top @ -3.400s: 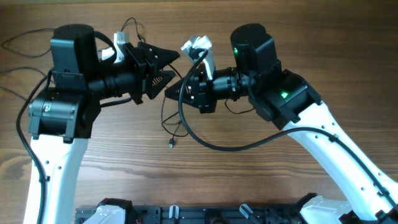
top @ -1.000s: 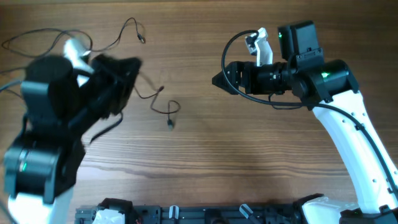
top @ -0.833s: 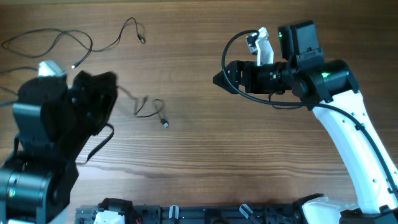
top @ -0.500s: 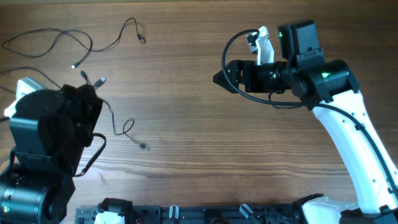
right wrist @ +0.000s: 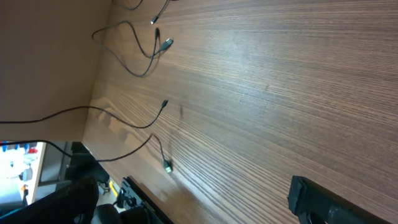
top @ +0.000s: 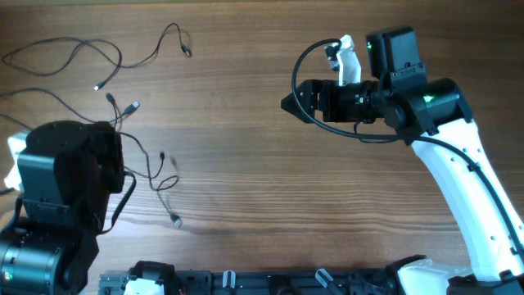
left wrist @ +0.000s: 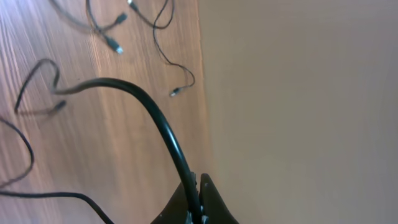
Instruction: Untangle cables
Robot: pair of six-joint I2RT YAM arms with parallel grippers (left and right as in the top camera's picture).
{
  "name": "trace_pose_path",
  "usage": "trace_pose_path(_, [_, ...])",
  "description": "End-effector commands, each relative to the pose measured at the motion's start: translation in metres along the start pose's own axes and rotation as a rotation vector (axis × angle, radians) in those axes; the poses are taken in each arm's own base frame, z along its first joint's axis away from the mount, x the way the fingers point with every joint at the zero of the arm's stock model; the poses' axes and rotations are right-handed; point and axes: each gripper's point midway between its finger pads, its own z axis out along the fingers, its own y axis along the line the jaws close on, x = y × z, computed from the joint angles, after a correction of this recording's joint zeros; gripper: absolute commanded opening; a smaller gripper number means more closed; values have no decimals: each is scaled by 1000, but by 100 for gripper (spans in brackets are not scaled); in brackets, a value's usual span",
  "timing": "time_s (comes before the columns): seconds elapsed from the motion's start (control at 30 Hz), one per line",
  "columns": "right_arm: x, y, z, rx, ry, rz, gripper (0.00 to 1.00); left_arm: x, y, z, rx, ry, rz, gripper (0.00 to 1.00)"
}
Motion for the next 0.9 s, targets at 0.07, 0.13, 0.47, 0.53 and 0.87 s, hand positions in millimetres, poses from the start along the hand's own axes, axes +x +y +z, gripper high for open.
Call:
trace_pose_path(0.07, [-2,3,-7,10,-28,-34,100,9,-2,0,2,52,-187,4])
trace_pose_path(0.13, [-4,3,-8,8,-35,-39,100,10,-2,4,-8,51,-184,4])
trace_pose_path(0.47, [-2,3,-7,9,-30,-28,100,14,5,23,-83,22,-230,4])
trace_pose_path(0.53, [-1,2,-7,12,-24,-24,100,5,10,22,-93,-30,-266,4])
trace_pose_path(0.87, [-2,2,-7,13,-30,-30,100,-47,21,20,-112,-256,-299,4])
